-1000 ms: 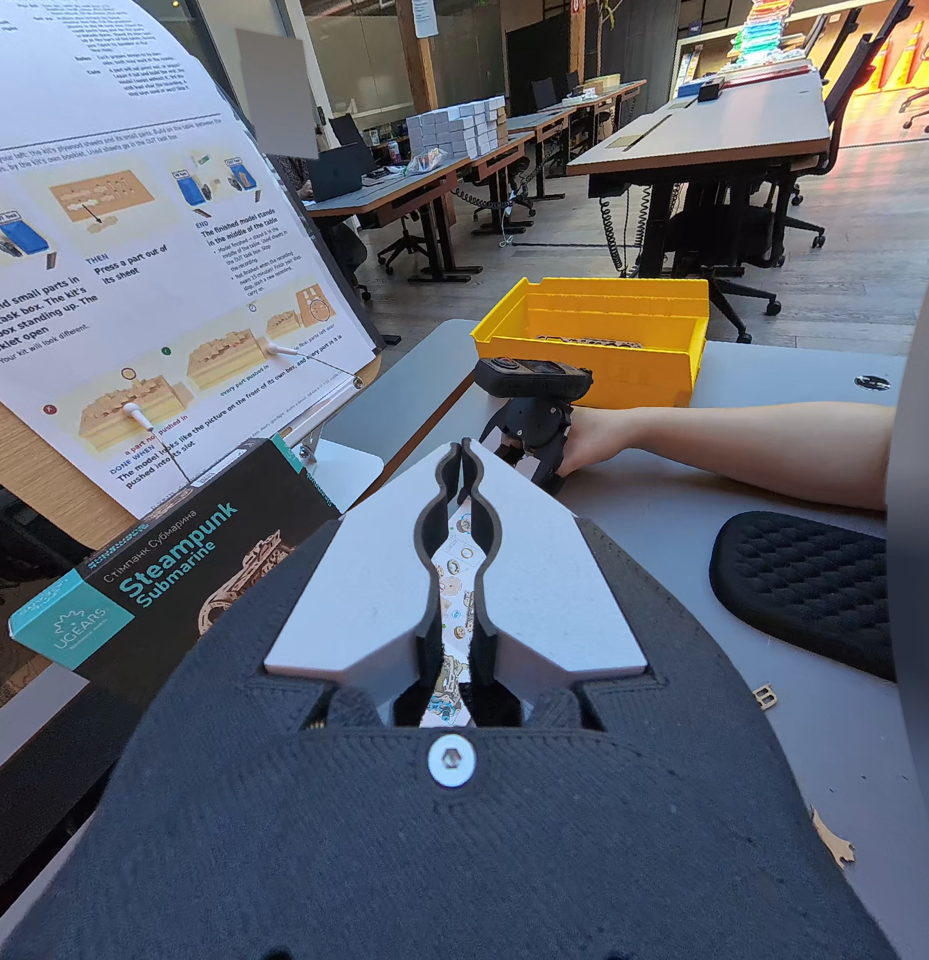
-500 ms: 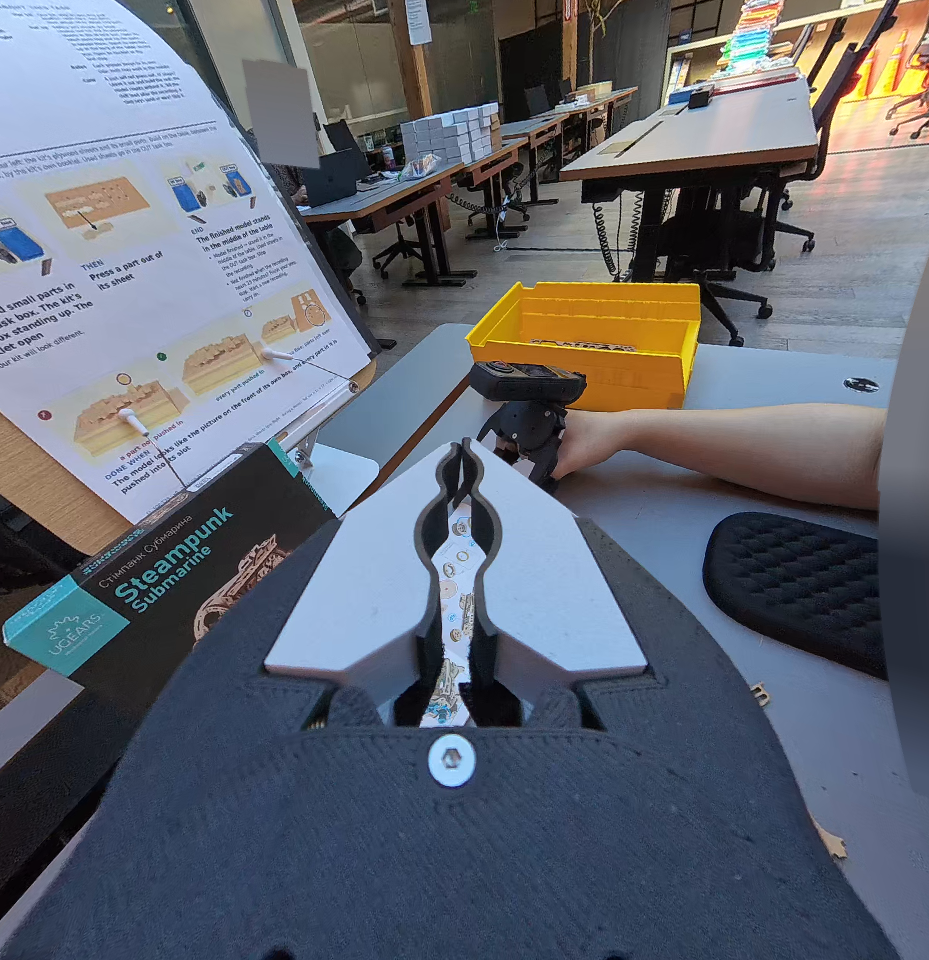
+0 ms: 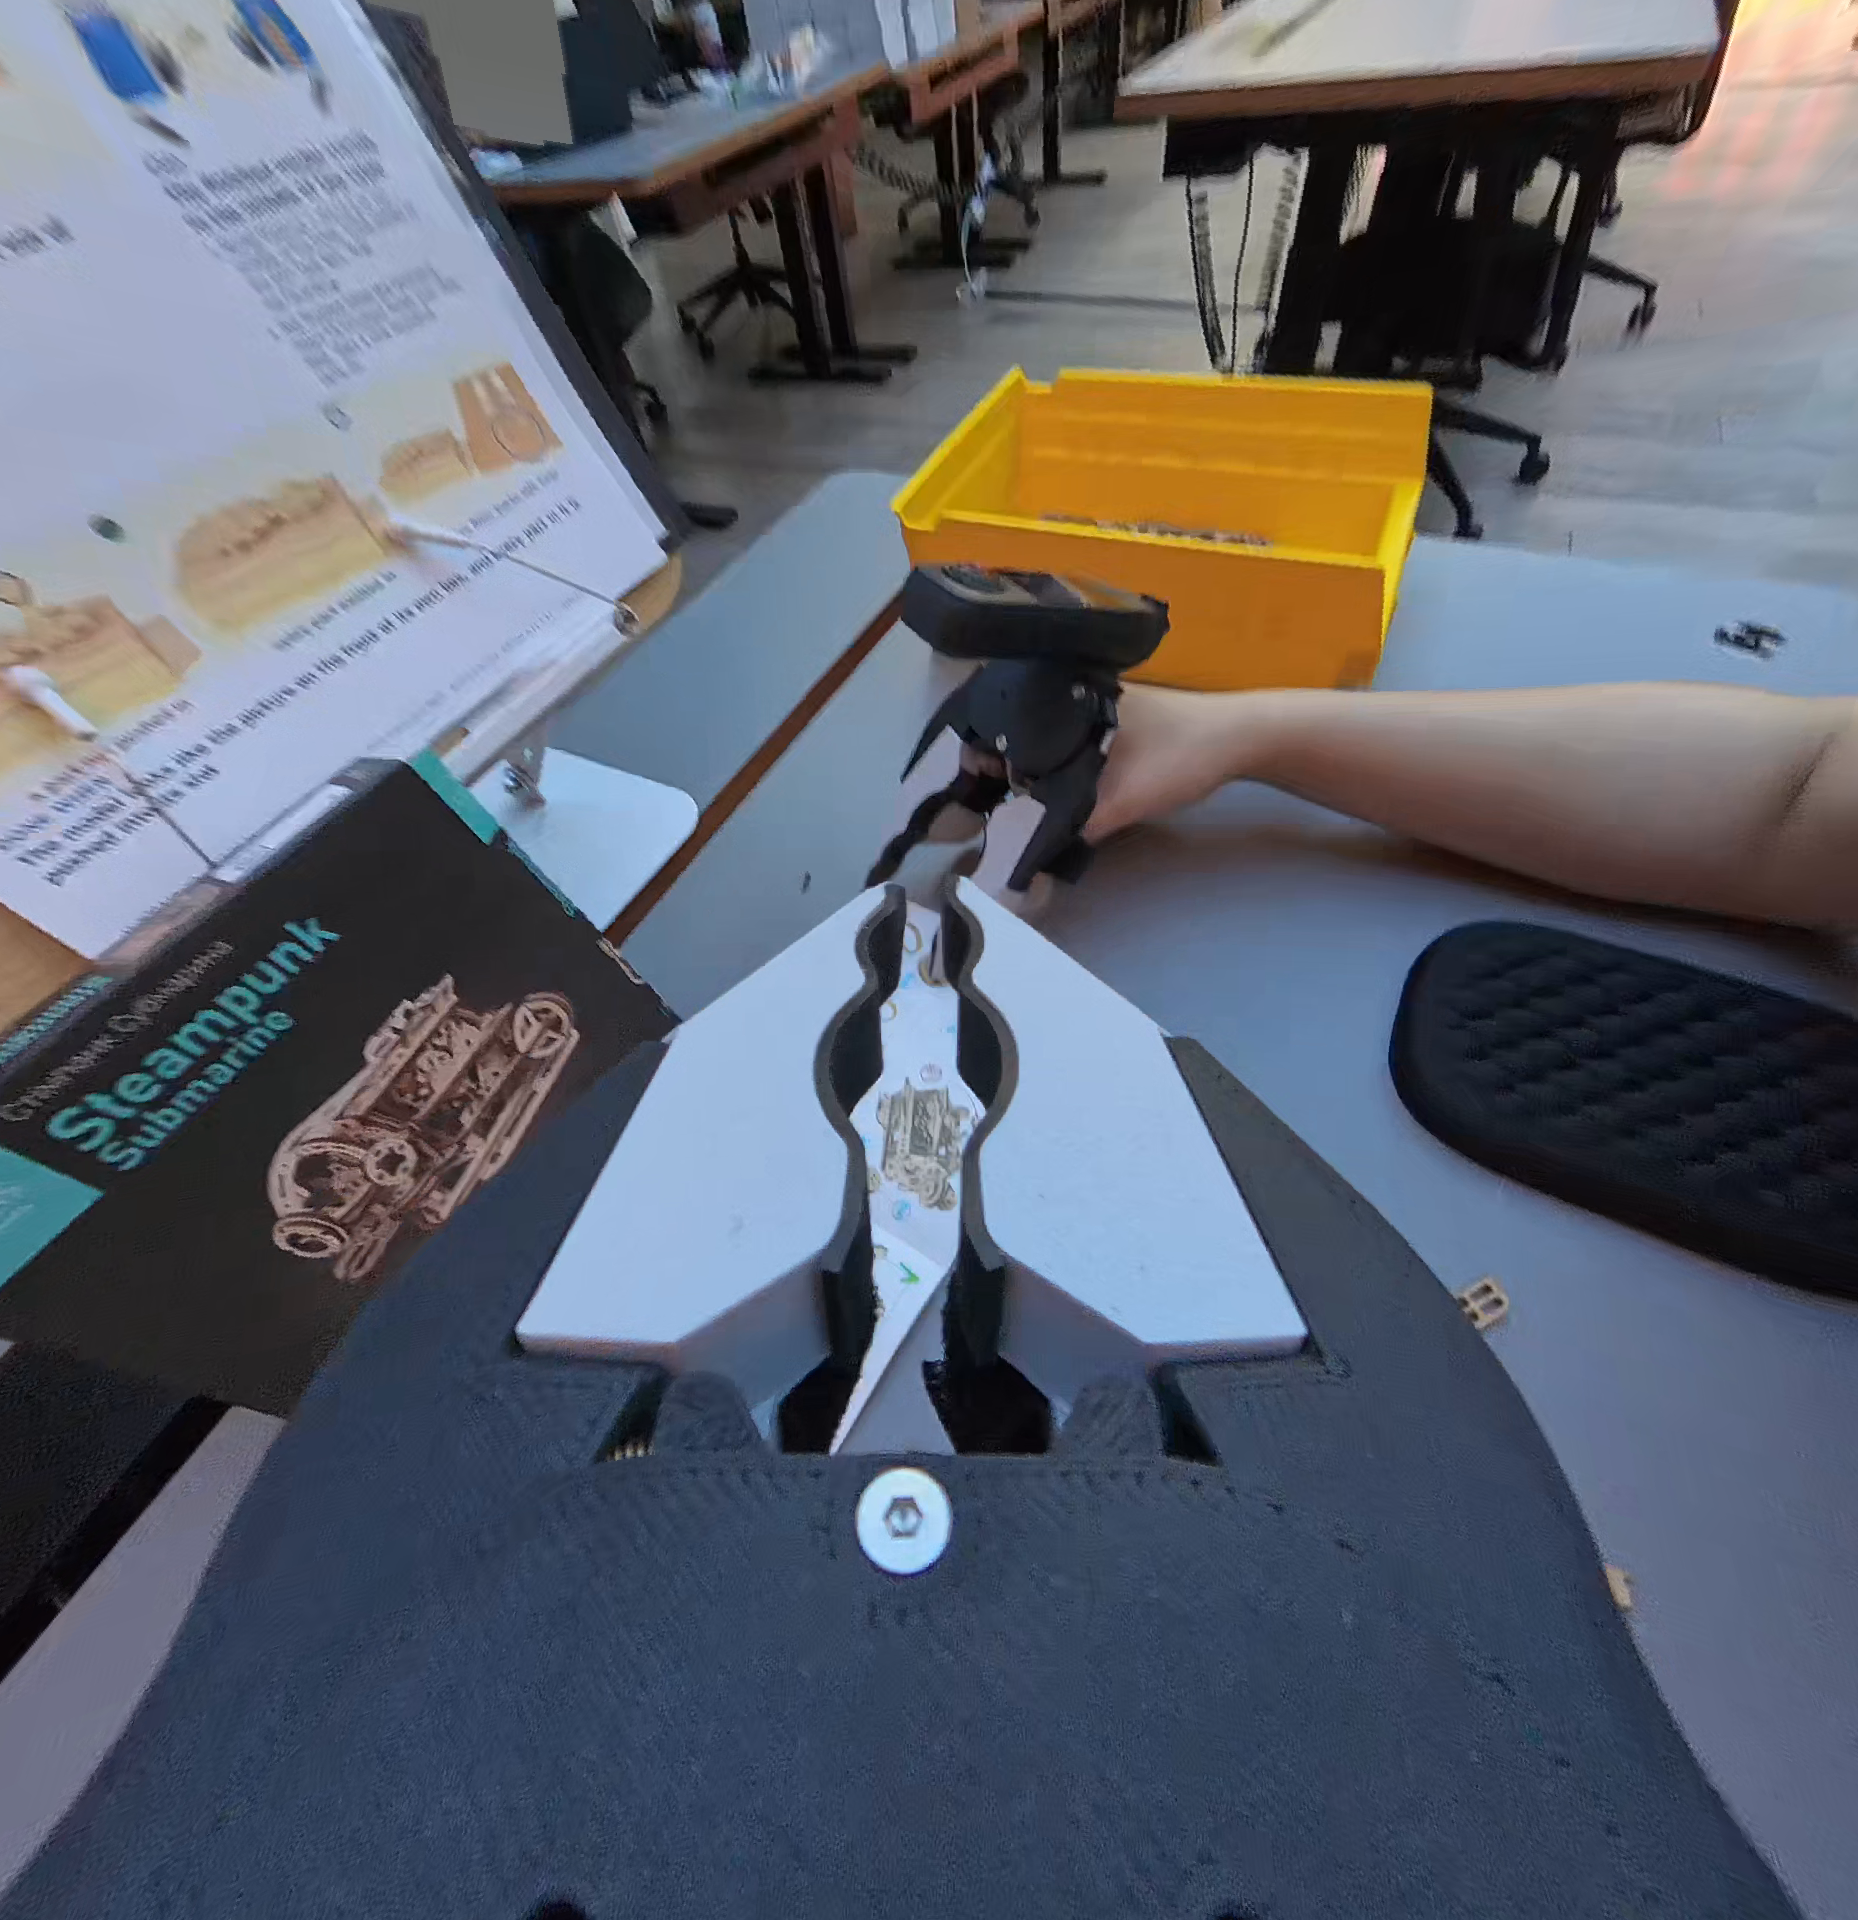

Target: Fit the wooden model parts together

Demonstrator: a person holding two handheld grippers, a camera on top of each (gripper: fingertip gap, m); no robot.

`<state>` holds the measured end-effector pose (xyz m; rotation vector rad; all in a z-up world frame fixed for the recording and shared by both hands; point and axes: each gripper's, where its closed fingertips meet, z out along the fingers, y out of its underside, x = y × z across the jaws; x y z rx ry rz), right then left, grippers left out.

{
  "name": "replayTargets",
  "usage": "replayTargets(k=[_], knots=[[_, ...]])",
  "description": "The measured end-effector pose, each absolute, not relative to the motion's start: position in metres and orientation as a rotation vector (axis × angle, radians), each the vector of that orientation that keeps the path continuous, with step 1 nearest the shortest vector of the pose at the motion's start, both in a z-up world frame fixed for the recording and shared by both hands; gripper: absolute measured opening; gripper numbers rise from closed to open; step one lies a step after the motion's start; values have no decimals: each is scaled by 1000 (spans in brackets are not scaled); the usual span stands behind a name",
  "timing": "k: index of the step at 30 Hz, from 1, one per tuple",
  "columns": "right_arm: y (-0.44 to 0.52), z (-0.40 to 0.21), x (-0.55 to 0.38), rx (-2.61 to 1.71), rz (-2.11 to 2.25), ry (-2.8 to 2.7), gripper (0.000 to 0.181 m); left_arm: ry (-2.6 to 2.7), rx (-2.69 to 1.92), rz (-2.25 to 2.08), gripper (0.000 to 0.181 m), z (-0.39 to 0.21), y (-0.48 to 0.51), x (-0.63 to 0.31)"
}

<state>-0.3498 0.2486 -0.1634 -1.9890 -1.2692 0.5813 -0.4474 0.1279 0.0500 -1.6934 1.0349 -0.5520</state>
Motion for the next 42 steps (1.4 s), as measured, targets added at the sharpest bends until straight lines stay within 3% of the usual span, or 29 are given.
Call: replayTargets(k=[1, 8, 16, 27, 42], knots=[[248, -163, -349, -1985, 576, -1279, 63, 1090, -1730, -523, 8, 35, 130, -442], [242, -151, -349, -1922, 577, -1337, 63, 1438, -1827, -233, 36, -54, 147, -428], [238, -137, -353, -1892, 595, -1337, 63, 1751, -2007, 35, 27, -133, 142, -447], [250, -100, -348, -1827, 547, -1208, 63, 1646, -2001, 78, 25, -91, 135, -472], [256, -114, -345, -1854, 479, -1214, 63, 1660, -2036, 54, 12, -82, 119, -489]])
